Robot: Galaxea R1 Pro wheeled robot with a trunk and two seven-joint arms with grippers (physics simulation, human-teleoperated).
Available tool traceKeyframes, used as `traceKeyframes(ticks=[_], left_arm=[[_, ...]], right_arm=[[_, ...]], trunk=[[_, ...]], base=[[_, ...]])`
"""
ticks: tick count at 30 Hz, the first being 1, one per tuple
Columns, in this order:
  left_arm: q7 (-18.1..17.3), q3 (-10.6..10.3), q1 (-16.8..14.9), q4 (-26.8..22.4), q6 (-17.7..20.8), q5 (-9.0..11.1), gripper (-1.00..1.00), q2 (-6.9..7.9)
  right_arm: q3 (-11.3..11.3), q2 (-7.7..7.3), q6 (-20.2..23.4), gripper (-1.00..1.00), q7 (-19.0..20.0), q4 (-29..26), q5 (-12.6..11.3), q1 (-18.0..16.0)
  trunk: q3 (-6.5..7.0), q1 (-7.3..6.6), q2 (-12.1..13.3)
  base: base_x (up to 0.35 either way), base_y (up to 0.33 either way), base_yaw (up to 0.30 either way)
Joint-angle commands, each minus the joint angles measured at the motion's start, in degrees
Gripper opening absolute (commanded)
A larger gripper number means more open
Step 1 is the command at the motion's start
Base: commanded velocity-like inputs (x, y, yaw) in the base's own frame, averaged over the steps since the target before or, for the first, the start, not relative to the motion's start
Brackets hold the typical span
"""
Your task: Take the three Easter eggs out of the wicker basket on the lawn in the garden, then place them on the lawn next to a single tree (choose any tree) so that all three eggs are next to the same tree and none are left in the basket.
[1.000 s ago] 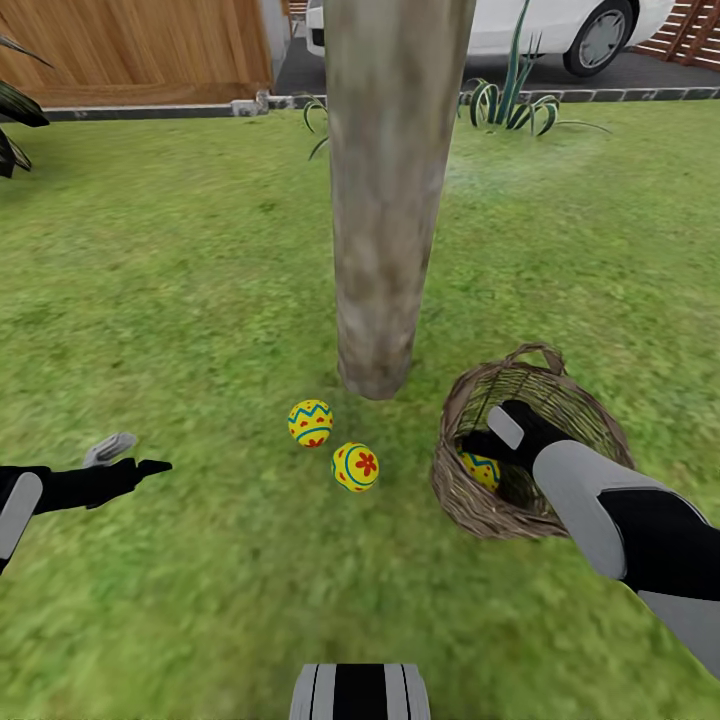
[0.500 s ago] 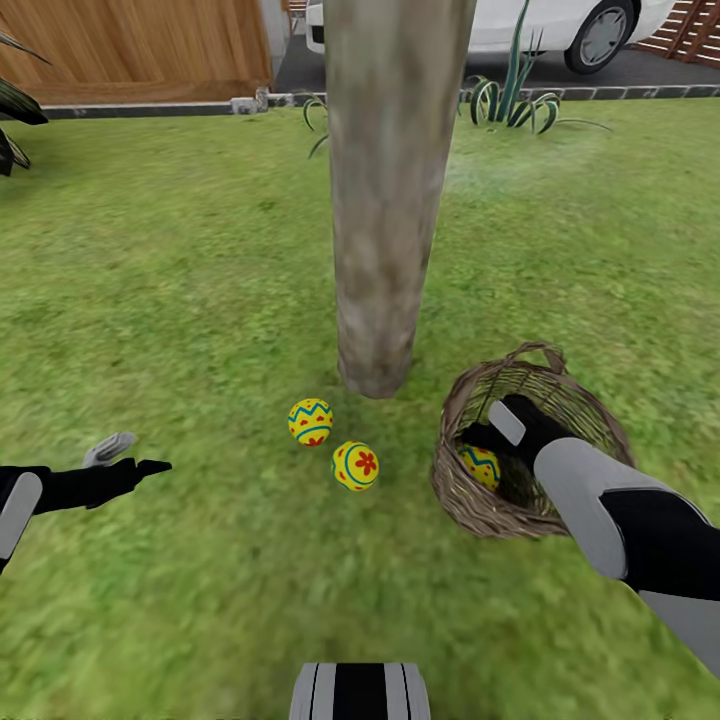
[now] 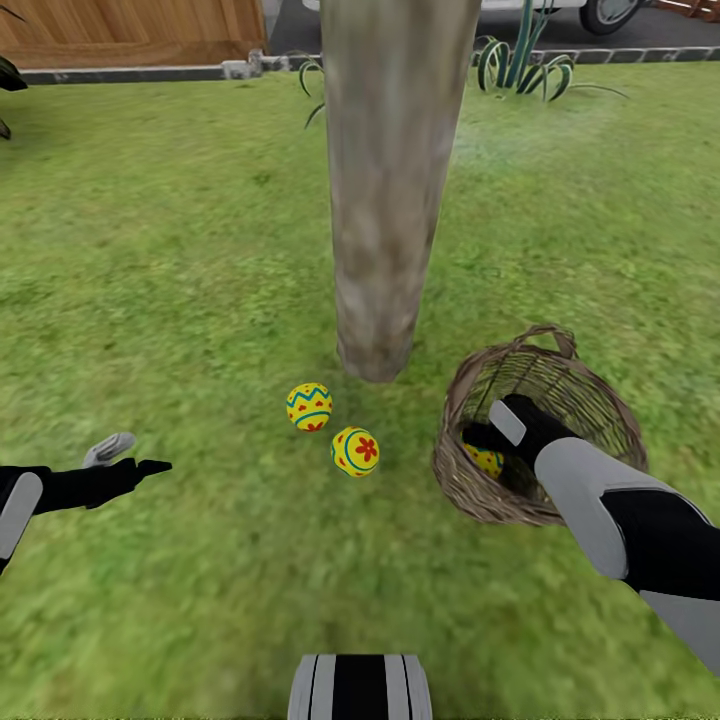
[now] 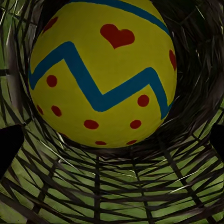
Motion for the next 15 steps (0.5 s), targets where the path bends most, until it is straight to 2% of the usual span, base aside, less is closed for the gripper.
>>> traceKeyframes(ticks=[1, 6, 11, 15], left_arm=[[-0.47, 0.12, -0.04, -0.01, 0.26, -0.33, 1.0, -0.01], [-0.47, 0.1, -0.04, 0.04, 0.27, -0.22, 1.0, -0.1], [-0.47, 0.04, -0.04, 0.71, 0.25, -0.2, 1.0, -0.22], [-0.47, 0.03, -0.04, 0.85, 0.25, -0.13, 1.0, -0.27]], right_arm=[[0.48, -0.04, 0.27, 1.0, -0.34, -0.11, -0.59, -0.01], [0.48, -0.1, 0.11, 1.0, -0.34, -2.25, -0.56, -0.01], [0.48, -0.09, -3.8, 1.0, -0.34, -2.36, -0.64, 0.0], [0.48, -0.07, -5.29, 1.0, -0.34, -2.31, -0.65, -0.01]], trunk=[[-0.26, 0.01, -0.03], [-0.26, 0.01, -0.03], [-0.26, 0.01, -0.03], [-0.26, 0.01, -0.03]], base=[[0.0, 0.0, 0.0], [0.0, 0.0, 0.0], [0.0, 0.0, 0.0], [0.0, 0.0, 0.0]])
